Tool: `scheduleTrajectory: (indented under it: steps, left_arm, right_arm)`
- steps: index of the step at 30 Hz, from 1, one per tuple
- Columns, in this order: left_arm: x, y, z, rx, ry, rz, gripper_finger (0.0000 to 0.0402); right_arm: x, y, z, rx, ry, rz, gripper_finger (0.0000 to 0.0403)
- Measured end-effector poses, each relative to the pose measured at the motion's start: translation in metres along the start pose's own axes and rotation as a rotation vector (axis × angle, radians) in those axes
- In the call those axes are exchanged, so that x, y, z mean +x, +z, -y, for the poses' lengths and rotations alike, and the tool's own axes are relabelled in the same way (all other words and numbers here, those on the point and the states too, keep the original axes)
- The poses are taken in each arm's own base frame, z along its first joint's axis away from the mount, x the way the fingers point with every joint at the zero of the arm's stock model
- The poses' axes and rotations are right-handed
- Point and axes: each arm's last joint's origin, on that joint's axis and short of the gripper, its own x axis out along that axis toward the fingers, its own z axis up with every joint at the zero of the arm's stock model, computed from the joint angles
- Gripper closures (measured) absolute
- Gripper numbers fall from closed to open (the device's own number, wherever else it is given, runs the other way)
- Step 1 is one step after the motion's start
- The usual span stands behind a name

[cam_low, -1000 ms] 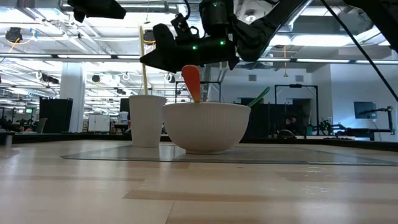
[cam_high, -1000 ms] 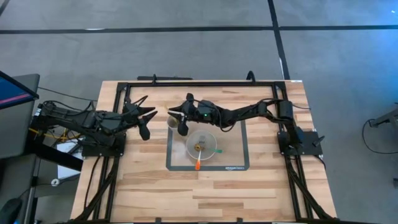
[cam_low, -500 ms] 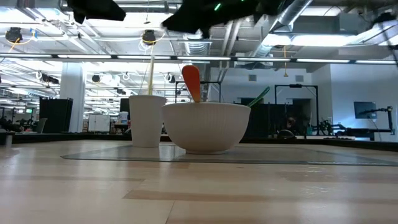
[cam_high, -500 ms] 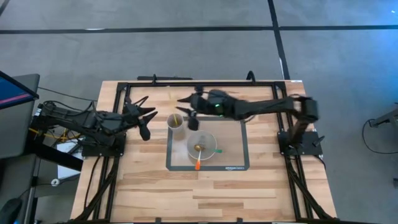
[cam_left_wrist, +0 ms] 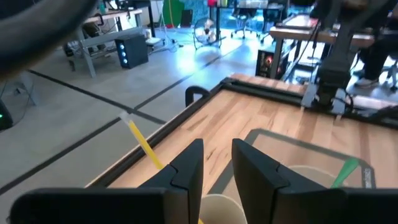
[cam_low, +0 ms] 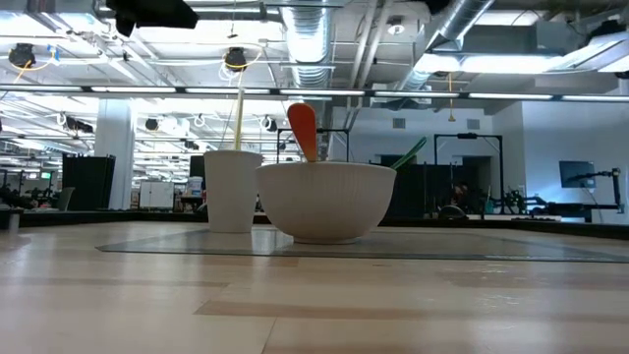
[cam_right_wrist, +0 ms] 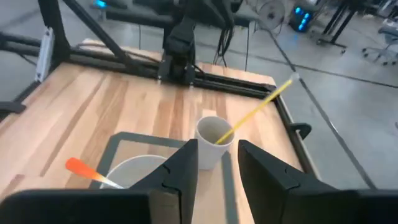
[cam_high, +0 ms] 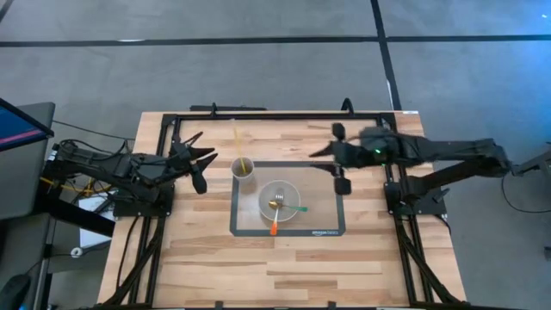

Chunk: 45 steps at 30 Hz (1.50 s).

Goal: Pick & Place Utensil
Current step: Return to Home Position

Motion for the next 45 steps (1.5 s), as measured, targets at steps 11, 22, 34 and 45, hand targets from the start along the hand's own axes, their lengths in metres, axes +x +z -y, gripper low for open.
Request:
scheduleTrajectory:
  steps: [11, 22, 34, 45]
  left_arm:
    - [-0.013, -0.028, -0.014, -0.026, -0.105, 0.057, 0.0316]
    - [-0.004, -0.074, -0.009, 0.066, -0.484, 0.435, 0.0316]
    - [-0.007, -0.079, -0.033, 0.002, -0.455, 0.403, 0.0316]
    - [-0.025, -0.091, -0.043, 0.014, -0.463, 0.451, 0.0316]
  right_arm:
    - [-0.055, -0.085, -0.005, 0.092, -0.121, 0.33, 0.0295]
    - [-0.055, -0.138, -0.018, 0.197, -0.086, 0.309, 0.0295]
    - [-0.059, -0.185, -0.029, 0.201, -0.104, 0.356, 0.0295]
    - [-0.06, -0.212, -0.035, 0.228, -0.104, 0.377, 0.0295]
